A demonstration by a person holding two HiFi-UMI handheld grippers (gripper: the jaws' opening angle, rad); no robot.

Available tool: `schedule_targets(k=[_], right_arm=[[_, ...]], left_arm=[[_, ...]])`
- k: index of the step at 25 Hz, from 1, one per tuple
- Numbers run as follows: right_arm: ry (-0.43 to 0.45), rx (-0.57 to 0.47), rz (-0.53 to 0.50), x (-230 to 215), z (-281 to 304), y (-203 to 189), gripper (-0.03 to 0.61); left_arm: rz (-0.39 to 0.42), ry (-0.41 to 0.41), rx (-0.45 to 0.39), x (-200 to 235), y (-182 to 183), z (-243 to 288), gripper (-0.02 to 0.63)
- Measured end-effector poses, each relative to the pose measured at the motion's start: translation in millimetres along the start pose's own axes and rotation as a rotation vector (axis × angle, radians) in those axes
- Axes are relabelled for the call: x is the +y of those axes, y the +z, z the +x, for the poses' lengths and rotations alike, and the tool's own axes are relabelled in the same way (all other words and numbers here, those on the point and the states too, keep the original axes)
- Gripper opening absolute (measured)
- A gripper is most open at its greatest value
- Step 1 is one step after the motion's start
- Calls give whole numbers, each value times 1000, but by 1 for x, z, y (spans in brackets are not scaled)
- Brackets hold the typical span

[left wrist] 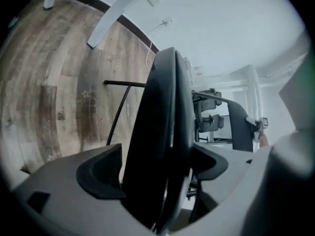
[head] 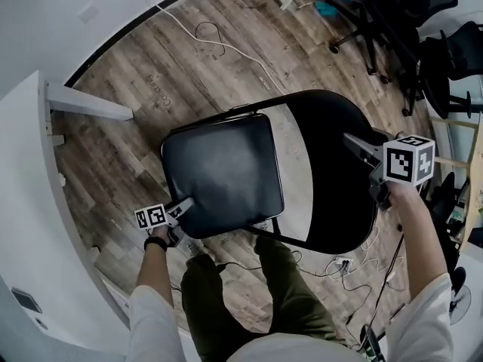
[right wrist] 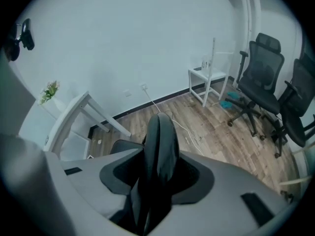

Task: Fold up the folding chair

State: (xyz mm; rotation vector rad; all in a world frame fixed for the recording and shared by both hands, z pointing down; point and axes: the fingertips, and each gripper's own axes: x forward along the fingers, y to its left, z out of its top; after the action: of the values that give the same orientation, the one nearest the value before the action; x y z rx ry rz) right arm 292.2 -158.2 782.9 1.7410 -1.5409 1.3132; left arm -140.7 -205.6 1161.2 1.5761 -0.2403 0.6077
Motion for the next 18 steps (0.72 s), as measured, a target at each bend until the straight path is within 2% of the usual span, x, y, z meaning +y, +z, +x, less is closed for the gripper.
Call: schedule_targets(k=[3,5,8,18], right_arm=[[58,22,31,1,1,-2,159],[86,22,47,1,1,-1,143],[102,24,54,1,1,-2,133],[134,36,67,16,-8,8,112]], left_arm=[[-45,-106,10,0,-2,4,423],[-46,-133,34,-2,-1,6,422],[-41,-132,47,-4,-3,7,417],[-17,-57,12,-24,-9,-3,402]])
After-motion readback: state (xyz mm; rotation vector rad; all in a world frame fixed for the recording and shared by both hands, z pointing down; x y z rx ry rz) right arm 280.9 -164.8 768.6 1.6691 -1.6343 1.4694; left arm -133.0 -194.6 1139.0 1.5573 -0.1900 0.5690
